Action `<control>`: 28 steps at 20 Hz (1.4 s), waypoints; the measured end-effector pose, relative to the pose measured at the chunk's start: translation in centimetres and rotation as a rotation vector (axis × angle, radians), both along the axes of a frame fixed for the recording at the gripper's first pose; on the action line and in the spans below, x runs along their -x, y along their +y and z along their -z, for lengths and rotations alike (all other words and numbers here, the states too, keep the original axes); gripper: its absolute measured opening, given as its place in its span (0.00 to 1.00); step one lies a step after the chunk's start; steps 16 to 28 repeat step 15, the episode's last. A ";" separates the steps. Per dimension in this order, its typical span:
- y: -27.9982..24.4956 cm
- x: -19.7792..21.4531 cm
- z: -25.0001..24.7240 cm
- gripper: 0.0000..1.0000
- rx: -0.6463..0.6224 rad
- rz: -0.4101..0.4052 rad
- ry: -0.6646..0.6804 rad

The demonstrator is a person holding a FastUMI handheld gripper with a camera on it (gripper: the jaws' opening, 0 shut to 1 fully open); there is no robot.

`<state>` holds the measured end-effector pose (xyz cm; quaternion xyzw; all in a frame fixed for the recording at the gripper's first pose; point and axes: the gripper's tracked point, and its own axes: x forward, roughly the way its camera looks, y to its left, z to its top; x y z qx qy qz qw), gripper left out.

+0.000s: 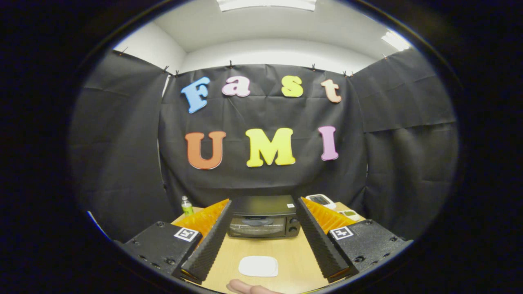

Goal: Open the toaster oven, put the food inside, and close the toaster oven door.

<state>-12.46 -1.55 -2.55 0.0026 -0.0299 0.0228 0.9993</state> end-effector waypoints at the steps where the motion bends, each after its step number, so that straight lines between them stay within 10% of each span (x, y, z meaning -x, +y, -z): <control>1: -0.2 1.0 0.9 1.00 -0.012 0.000 -0.001; 28: -4.8 4.4 1.9 1.00 -0.018 0.044 -0.118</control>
